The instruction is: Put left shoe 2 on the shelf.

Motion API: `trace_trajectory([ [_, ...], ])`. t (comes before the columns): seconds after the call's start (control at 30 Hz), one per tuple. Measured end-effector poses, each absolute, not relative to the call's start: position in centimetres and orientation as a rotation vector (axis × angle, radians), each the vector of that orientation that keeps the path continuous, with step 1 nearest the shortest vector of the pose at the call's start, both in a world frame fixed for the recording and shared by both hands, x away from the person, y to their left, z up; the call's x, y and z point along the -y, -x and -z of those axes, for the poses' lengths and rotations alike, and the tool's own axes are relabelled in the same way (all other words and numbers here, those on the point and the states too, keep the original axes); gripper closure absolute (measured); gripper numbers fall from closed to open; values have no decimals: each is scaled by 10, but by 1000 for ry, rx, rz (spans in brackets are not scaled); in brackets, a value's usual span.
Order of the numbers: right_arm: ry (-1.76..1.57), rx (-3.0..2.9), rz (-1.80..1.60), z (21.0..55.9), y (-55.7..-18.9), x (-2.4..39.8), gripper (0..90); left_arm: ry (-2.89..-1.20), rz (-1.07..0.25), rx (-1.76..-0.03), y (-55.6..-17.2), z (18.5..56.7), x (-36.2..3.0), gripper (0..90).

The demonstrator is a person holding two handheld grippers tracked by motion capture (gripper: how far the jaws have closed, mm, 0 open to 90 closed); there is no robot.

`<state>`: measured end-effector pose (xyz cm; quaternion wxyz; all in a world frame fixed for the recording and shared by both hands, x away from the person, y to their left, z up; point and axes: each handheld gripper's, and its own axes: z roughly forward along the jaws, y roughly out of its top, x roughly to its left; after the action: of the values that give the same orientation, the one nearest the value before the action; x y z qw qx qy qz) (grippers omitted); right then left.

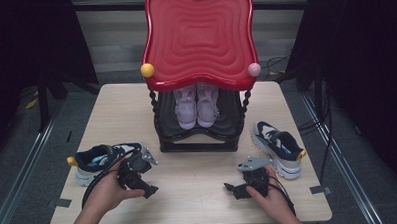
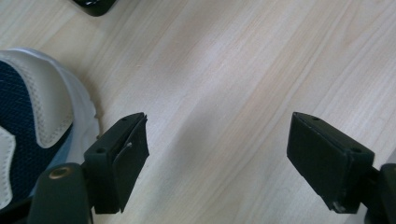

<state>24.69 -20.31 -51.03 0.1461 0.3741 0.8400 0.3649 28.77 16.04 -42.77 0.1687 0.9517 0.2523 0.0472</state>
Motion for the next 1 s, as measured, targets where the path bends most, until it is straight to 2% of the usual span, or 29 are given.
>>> trace_trajectory([
  [1.0, -1076, -2420, -1049, 510, -247, 203, 134, -2734, -140, -768, -309, 406, -190, 209],
])
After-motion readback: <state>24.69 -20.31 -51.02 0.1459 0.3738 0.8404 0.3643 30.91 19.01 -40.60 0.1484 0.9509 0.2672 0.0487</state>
